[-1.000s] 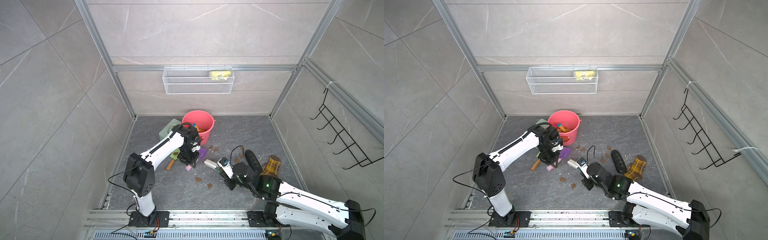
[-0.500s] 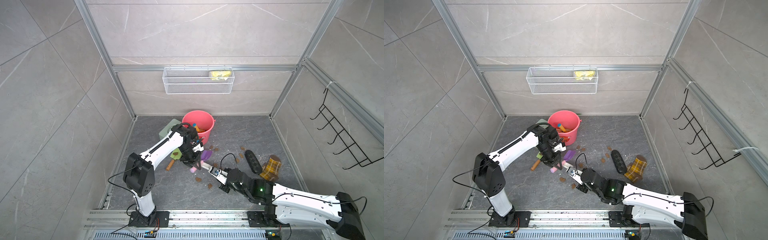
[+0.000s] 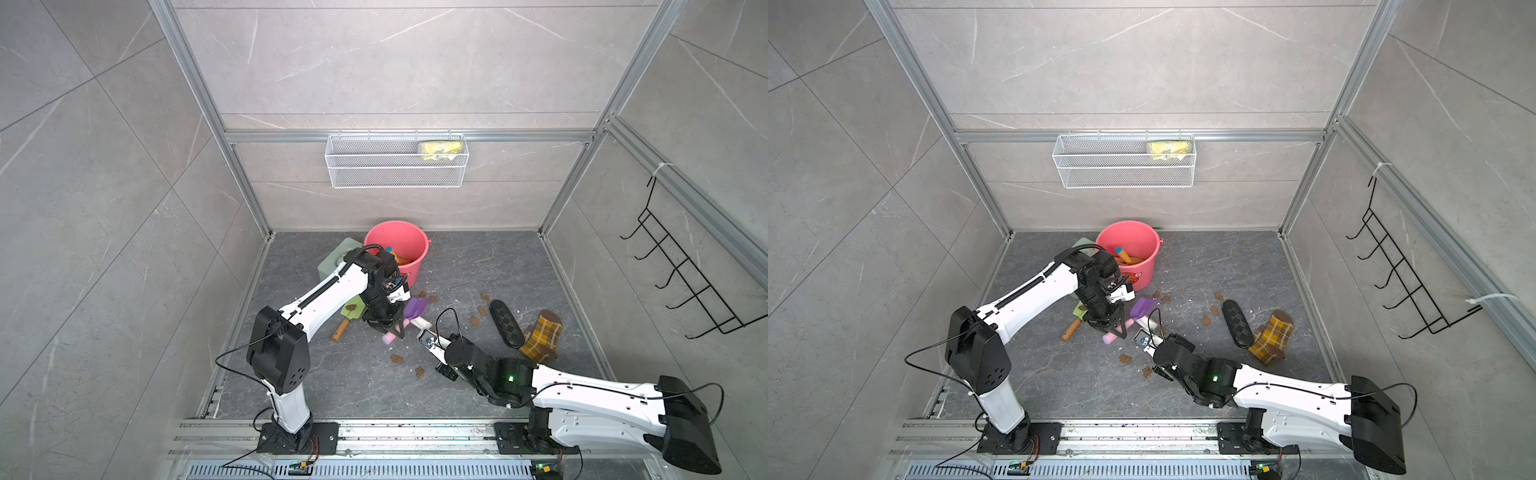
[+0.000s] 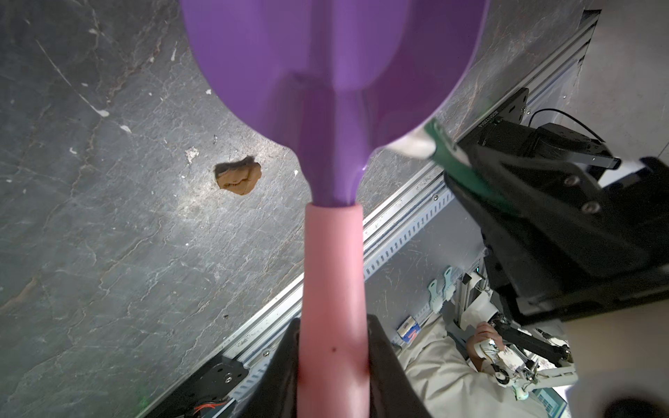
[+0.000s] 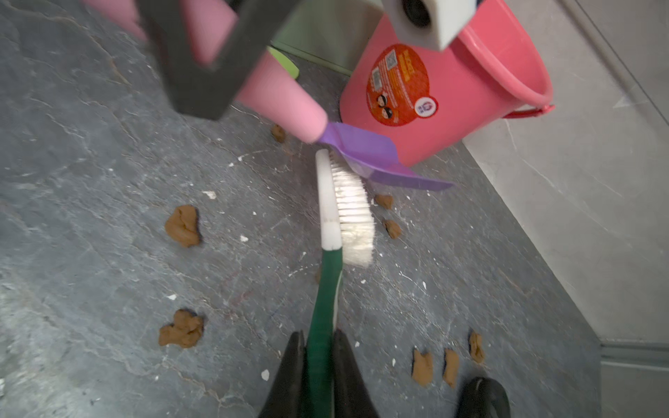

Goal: Brush the soil off the hand trowel and place it into the bucket
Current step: Brush off the soil from the hand trowel.

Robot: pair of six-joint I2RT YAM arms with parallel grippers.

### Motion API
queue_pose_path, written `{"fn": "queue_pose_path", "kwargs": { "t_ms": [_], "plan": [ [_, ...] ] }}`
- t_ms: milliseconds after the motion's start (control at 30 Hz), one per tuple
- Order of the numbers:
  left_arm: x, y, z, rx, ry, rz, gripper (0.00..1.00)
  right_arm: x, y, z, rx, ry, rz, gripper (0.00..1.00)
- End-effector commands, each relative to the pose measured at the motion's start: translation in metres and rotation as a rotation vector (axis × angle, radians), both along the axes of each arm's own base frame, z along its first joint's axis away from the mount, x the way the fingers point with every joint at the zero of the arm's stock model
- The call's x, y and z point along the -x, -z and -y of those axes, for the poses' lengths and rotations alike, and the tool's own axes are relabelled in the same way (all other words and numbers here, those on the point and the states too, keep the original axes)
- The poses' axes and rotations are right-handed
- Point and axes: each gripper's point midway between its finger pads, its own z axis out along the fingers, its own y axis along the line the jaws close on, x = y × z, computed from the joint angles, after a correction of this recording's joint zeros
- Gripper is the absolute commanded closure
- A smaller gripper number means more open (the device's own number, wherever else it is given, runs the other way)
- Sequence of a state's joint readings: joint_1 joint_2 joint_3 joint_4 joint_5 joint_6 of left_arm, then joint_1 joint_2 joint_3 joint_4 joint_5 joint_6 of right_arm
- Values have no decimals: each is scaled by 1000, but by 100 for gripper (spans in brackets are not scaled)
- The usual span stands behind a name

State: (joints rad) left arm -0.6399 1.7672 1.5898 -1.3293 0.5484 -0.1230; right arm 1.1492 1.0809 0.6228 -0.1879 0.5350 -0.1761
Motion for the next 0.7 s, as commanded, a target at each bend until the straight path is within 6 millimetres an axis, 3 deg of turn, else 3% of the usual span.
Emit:
{"fn": "queue_pose_path", "kwargs": {
  "t_ms": [0, 233, 667],
  "plan": [
    [10, -23, -8, 5, 3, 14, 100, 0, 4, 8, 1, 30, -12, 100],
    [15, -16, -8, -9, 6, -13, 100, 22, -14, -21, -84, -160, -20, 100],
    [16, -5, -18, -88, 28, -4, 100, -18, -23, 21, 29, 103, 106, 100]
  ]
}}
